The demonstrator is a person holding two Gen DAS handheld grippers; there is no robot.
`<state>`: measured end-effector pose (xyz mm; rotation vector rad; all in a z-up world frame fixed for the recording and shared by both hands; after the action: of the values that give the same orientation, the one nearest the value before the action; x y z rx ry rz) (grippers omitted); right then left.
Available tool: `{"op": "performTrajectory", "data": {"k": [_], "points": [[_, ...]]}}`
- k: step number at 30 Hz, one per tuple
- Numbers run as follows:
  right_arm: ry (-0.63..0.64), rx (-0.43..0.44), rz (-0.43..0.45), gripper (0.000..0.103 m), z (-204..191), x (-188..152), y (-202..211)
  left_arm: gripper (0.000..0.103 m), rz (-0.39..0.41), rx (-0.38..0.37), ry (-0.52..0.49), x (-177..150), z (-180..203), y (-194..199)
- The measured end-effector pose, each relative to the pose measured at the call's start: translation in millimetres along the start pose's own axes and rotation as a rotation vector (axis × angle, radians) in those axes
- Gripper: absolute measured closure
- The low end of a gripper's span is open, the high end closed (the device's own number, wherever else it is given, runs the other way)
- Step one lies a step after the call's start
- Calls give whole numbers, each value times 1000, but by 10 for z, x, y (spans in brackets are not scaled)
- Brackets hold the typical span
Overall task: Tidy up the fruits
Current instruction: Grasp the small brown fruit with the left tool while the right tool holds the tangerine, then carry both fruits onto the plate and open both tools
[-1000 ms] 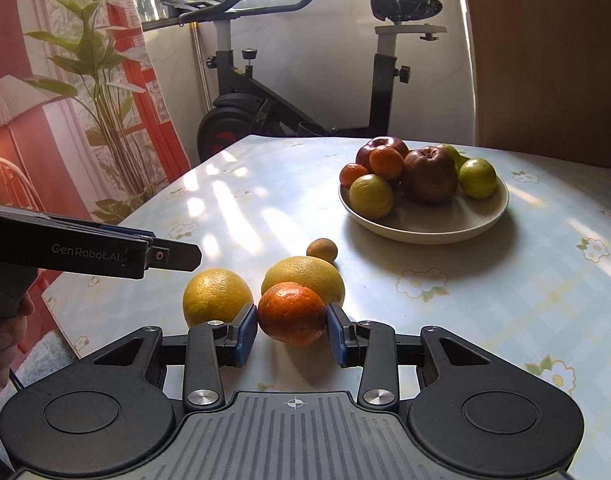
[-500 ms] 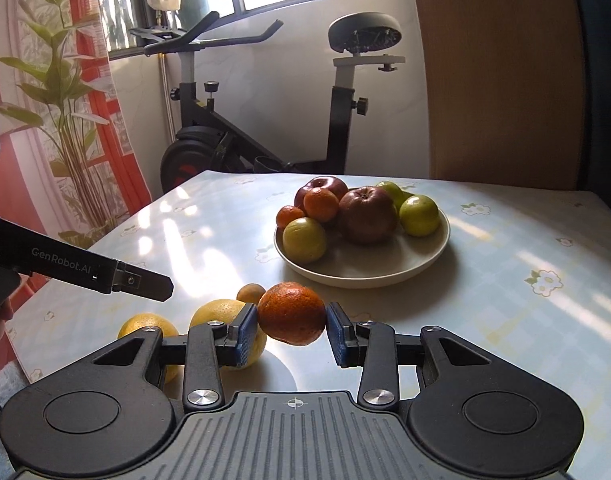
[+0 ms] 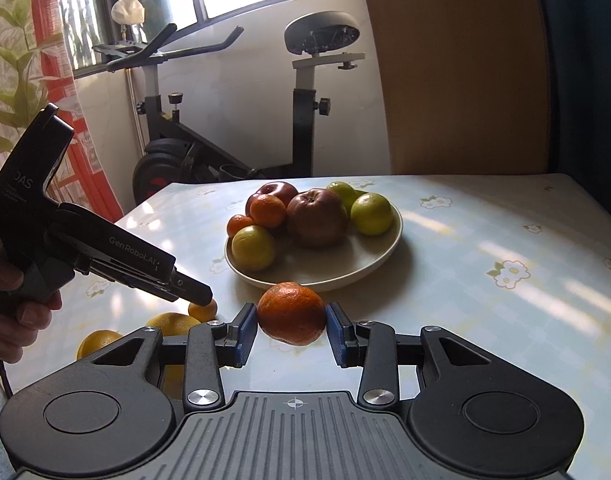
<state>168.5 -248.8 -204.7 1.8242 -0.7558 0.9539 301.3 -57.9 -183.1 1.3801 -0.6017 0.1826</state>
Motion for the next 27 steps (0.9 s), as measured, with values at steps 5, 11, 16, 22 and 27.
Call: {"op": "performTrajectory", "data": {"k": [5, 11, 16, 22, 27], "points": [[-11, -7, 1, 68, 64, 17, -18, 54, -24, -7, 18, 14, -17, -101], [-17, -10, -4, 68, 91, 31, -28, 67, -26, 7, -23, 2, 33, -195], [-17, -14, 0, 68, 113, 67, -12, 74, -18, -1, -34, 16, 33, -202], [-24, -10, 12, 68, 169, 138, 8, 75, 51, 6, -66, 132, 39, -7], [-14, 6, 19, 68, 262, 293, -23, 75, 99, -9, -60, 283, 55, 149]]}}
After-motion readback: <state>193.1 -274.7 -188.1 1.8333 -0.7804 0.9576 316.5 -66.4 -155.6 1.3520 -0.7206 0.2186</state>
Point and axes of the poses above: each gripper's, at about its wrist camera, not at the fingertips, and y roughly against the way its jaws point, z to its right, x to its top, the point moved 5 cm from there along -y, roughly the way its jaws point, and after that the axes turned 11 degrees about x, right-handed, at the moved point
